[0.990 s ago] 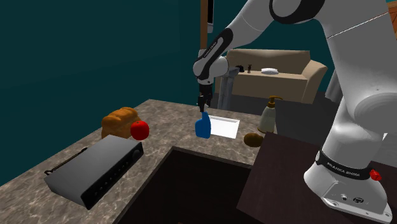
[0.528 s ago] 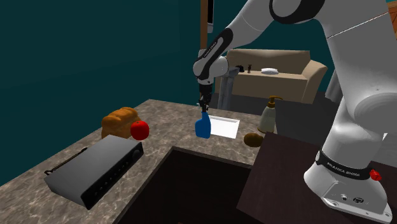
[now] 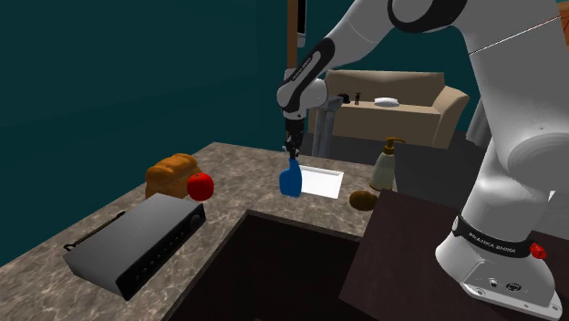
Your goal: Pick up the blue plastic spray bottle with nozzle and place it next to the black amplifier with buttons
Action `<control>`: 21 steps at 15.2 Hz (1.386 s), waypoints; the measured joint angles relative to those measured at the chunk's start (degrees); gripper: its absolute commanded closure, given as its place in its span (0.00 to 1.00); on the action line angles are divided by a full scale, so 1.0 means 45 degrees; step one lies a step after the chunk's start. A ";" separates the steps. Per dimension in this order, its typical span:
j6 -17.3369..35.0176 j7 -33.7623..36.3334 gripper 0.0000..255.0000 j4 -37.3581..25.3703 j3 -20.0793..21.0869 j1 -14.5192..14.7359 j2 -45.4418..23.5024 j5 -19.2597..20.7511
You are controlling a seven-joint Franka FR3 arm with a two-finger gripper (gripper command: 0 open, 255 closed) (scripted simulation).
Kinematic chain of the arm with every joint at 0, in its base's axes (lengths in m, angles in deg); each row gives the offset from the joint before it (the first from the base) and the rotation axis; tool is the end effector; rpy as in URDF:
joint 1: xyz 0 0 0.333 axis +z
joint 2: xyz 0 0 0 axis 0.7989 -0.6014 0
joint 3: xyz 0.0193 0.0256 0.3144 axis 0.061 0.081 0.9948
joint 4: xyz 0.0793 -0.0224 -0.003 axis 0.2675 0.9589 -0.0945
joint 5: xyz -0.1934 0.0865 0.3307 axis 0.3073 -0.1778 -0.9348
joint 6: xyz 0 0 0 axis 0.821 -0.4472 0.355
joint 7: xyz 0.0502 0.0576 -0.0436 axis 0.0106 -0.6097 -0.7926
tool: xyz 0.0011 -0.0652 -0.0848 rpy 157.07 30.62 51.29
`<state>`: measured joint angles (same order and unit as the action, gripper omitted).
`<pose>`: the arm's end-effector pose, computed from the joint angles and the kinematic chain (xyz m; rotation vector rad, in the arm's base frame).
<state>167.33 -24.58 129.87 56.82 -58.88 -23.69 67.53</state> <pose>0.6080 -0.1853 0.2394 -3.1361 -0.1227 0.0122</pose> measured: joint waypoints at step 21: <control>-0.2757 0.0387 1.00 -0.0755 -0.0350 0.0227 0.2051 0.0632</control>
<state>154.92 -22.84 126.47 55.25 -57.86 -14.46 70.37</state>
